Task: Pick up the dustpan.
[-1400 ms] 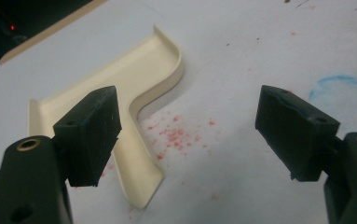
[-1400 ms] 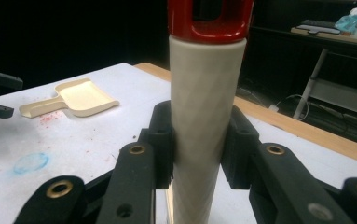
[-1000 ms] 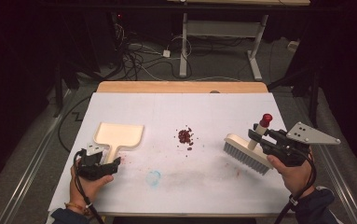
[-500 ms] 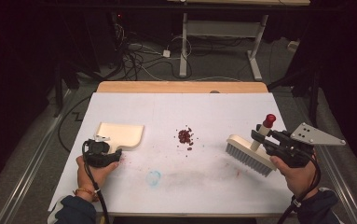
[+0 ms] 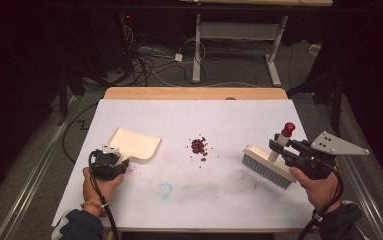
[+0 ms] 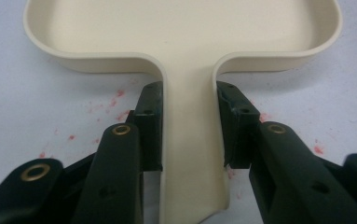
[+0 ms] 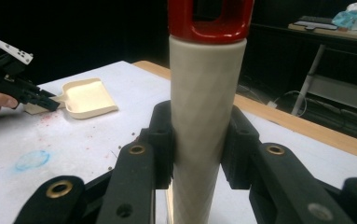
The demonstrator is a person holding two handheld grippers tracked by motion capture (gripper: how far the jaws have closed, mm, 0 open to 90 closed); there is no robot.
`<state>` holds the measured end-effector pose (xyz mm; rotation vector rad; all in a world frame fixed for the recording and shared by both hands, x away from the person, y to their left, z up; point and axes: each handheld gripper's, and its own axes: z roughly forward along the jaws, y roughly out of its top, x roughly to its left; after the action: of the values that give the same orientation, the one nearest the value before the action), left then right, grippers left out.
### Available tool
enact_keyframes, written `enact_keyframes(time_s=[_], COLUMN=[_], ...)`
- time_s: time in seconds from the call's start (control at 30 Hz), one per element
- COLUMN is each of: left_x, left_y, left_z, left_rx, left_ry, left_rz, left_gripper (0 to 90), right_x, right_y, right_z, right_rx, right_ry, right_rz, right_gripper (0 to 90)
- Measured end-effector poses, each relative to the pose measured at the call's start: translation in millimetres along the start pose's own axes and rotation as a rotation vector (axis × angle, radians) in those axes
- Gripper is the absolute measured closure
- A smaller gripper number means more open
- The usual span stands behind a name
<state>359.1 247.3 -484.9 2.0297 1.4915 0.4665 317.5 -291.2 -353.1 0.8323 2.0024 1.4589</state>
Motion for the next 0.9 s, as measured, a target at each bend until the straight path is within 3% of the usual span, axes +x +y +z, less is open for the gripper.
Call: enact_keyframes(time_s=[0.13, 0.2, 0.4, 0.5, 0.57, 0.73, 0.9], left_x=[1.9, 0.4, -5.2, -10.0, -11.5, -16.0, -25.2], left_y=[3.1, 6.0, 5.4, 4.0, 3.3, -3.1, -5.6], left_z=[-5.6, -13.3, -24.4, -32.1, -33.6, -39.4, -44.1], left_rx=[0.010, 0.004, -0.006, -0.008, -0.007, 0.000, 0.001], left_ry=[-0.027, -0.039, -0.040, -0.057, -0.055, -0.098, -0.132], left_rz=[0.014, 0.044, 0.084, 0.129, 0.134, 0.136, 0.171], left_gripper=[64.1, 64.1, 64.1, 64.1, 64.1, 64.1, 64.1], right_x=[-2.1, -3.2, -5.5, -6.5, -7.1, -8.9, -11.1], right_y=[0.3, 0.1, -0.2, 0.5, 1.6, 2.5, 3.3], right_z=[-0.8, -1.8, -2.0, -2.6, -2.6, -2.8, -5.6], right_rx=[-0.003, -0.003, -0.011, -0.019, -0.020, -0.026, -0.035], right_ry=[-0.009, -0.012, -0.018, -0.020, -0.019, -0.008, -0.022], right_rz=[0.002, 0.005, 0.012, 0.011, 0.013, 0.019, 0.014], right_gripper=[69.8, 69.8, 69.7, 69.8, 69.7, 69.8, 69.8])
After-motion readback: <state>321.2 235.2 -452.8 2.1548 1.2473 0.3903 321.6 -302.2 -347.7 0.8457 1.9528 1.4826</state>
